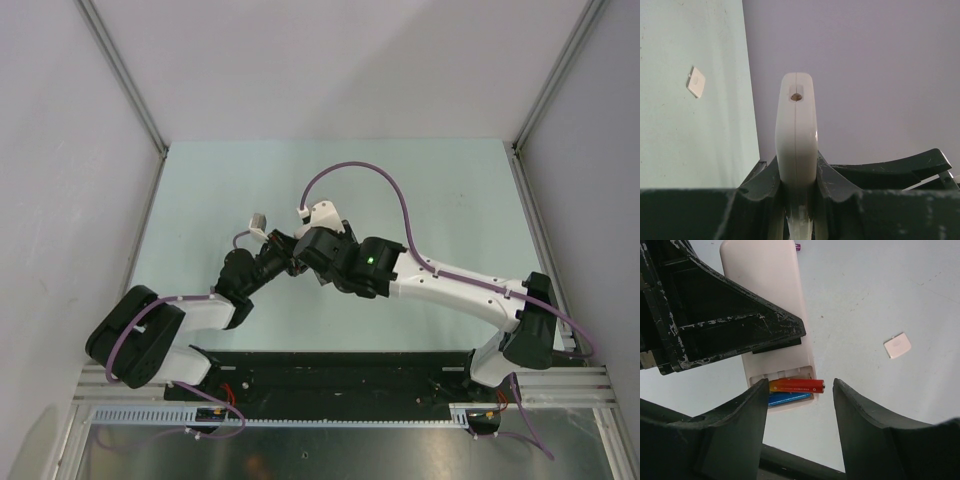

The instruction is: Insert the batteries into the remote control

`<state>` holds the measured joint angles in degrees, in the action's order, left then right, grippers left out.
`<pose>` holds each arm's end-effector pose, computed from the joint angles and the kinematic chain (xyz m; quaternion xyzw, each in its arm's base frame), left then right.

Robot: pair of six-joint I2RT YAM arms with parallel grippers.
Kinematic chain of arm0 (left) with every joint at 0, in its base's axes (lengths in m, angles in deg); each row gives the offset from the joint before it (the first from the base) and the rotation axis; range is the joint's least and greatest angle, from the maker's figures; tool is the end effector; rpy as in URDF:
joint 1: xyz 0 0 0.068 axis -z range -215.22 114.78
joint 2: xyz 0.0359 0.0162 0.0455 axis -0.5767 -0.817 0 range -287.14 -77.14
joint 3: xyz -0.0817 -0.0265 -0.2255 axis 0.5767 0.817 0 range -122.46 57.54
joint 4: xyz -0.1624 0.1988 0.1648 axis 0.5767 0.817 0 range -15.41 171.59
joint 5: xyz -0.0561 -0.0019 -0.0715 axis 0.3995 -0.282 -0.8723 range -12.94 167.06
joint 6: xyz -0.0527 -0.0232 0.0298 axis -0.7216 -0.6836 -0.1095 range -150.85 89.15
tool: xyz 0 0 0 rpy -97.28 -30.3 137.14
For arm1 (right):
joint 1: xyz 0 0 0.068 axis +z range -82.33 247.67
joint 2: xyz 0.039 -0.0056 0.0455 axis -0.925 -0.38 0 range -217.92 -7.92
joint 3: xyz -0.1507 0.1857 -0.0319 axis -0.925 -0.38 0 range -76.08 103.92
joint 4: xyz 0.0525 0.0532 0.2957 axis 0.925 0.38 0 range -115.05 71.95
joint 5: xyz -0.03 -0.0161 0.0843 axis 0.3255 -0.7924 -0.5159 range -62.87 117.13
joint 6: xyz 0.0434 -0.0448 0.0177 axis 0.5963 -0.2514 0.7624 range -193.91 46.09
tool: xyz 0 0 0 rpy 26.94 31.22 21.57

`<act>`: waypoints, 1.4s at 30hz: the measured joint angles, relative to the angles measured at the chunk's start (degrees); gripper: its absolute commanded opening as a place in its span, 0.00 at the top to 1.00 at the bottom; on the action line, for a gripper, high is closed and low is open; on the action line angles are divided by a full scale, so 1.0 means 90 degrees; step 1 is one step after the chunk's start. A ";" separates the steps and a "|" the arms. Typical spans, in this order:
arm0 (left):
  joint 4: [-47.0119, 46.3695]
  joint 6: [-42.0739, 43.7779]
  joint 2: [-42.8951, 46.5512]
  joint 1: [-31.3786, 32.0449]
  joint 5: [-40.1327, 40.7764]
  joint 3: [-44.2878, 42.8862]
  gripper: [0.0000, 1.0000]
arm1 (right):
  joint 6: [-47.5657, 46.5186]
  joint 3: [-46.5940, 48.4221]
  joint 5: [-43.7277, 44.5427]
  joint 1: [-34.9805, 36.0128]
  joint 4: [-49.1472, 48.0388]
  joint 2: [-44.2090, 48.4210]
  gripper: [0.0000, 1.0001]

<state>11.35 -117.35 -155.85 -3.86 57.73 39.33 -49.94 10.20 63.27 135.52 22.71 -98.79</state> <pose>0.2405 -0.1662 0.1223 -0.2071 0.6591 -0.6710 0.2690 0.1741 0.3487 0.2902 -0.2434 0.8720 0.0160 0.4243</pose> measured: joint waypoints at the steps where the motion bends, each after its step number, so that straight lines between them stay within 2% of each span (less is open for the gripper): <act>1: 0.0000 0.0000 0.0000 0.0000 -0.0002 0.0000 1.00 | 0.0000 0.0012 0.0000 0.0000 0.0010 0.0000 0.40; 14: 0.0000 0.0002 0.0000 0.0000 -0.0044 0.0000 1.00 | 0.0002 0.0287 0.0002 0.0075 0.0032 0.0017 0.39; 19: 0.0000 0.0002 0.0000 0.0000 -0.0049 0.0000 1.00 | 0.0160 0.0102 -0.0243 -0.0102 -0.0134 0.0551 0.39; 26: 0.0000 0.0032 0.0061 -0.0005 -0.0053 0.0000 1.00 | 0.0668 -0.1161 -0.1311 -0.1401 -0.0894 0.2171 0.37; 31: -0.0070 0.0066 0.0199 -0.0012 -0.0073 0.0000 1.00 | 0.0993 -0.1870 -0.2365 -0.1824 -0.1528 0.2319 0.35; 37: -0.0304 0.0061 0.0216 -0.0041 -0.0102 0.0000 1.00 | 0.1695 -0.3036 -0.4022 -0.2897 -0.2550 0.2691 0.34; 42: -0.0568 0.0049 0.0204 -0.0046 -0.0138 0.0000 1.00 | 0.2123 -0.3427 -0.4889 -0.3152 -0.3298 0.3026 0.34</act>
<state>6.24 -116.91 -154.02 -4.28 56.49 39.33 -30.84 -20.64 19.27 107.15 -6.97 -71.55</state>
